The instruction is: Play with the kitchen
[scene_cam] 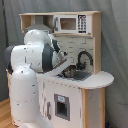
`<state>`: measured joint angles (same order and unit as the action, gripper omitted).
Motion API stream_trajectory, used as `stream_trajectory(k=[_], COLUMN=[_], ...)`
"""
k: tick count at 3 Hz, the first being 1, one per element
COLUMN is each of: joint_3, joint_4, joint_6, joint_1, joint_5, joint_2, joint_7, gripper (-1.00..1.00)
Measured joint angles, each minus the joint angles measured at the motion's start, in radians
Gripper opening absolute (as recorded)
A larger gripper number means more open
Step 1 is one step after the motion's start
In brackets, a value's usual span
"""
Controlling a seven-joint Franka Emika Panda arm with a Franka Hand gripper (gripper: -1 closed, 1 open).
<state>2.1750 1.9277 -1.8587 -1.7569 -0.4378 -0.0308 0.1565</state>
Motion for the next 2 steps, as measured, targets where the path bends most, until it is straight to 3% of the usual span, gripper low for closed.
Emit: stream_trajectory(k=[1,2], joint_3=[-0.002,-0.005], joint_4=[-0.006,-0.007], joint_6=[-0.026,-0.038], joint_1=[-0.002,-0.004], joint_5=[0.030,0.031], joint_2=[0.010,0.012], joint_7=[0.001,0.002], gripper=[-1.00,1.00])
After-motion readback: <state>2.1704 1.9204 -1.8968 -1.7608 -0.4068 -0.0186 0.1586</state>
